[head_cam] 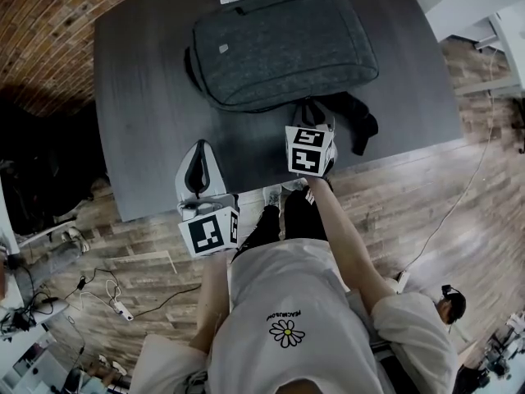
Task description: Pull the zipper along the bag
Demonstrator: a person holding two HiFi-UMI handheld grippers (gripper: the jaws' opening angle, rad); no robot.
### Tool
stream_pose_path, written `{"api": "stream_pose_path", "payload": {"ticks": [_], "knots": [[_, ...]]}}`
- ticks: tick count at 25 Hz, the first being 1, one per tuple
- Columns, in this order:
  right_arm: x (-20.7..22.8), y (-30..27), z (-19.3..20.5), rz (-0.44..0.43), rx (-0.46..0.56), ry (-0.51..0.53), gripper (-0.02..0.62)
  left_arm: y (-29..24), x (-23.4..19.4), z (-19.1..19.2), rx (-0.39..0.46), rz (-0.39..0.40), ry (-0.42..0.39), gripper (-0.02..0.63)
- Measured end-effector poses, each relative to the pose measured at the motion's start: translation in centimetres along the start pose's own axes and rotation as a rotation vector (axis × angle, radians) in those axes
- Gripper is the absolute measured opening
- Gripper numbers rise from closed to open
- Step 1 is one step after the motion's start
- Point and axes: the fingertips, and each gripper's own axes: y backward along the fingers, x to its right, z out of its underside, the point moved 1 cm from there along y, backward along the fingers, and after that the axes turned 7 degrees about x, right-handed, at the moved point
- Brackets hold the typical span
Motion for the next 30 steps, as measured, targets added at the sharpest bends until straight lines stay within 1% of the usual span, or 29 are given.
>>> {"api": "stream_pose_path", "payload": {"ticks": [2, 8, 15, 19, 22, 24, 26, 28, 30], "knots": [[0.0, 0.1, -0.1, 0.011, -0.006, -0.007, 0.023, -0.2, 0.0, -0.1, 0.002, 0.002, 0.000, 0.000], [0.2, 0.6, 0.3, 0.082, -0.012, -0.027, 0.023, -0.3, 0.4, 0.2, -0.003, 0.008, 0.000, 0.000], [0.0, 0.9, 0.1, 0.073, -0.006, -0.027, 0.021, 0.2, -0.1, 0.7, -0.014, -0.001, -0.002, 0.000], [0.0, 0.7, 0.3, 0.064, -0.035, -0.027, 0.020, 0.2, -0.4, 0.8, -0.015, -0.003, -0.002, 0.000], [0.1, 0.0, 0.2, 0.067, -0.037, -0.001, 0.021, 0.2, -0.4, 0.9, -0.018, 0.000, -0.004, 0.000], [0.1, -0.4, 0.0, 0.093, -0.021, 0.034, 0.025, 0.3, -0.4, 1.1, -0.022, 0.004, -0.006, 0.000], [0.1, -0.3, 0.0, 0.138, -0.010, 0.047, 0.026, 0.5, -0.3, 1.2, -0.027, 0.007, -0.009, 0.000], [0.5, -0.3, 0.0, 0.182, -0.009, 0.020, 0.054, 0.6, -0.2, 1.4, -0.033, 0.011, -0.012, 0.000], [0.7, -0.4, -0.1, 0.206, -0.014, -0.020, 0.087, 0.7, -0.2, 1.6, -0.036, 0.014, -0.013, 0.000]]}}
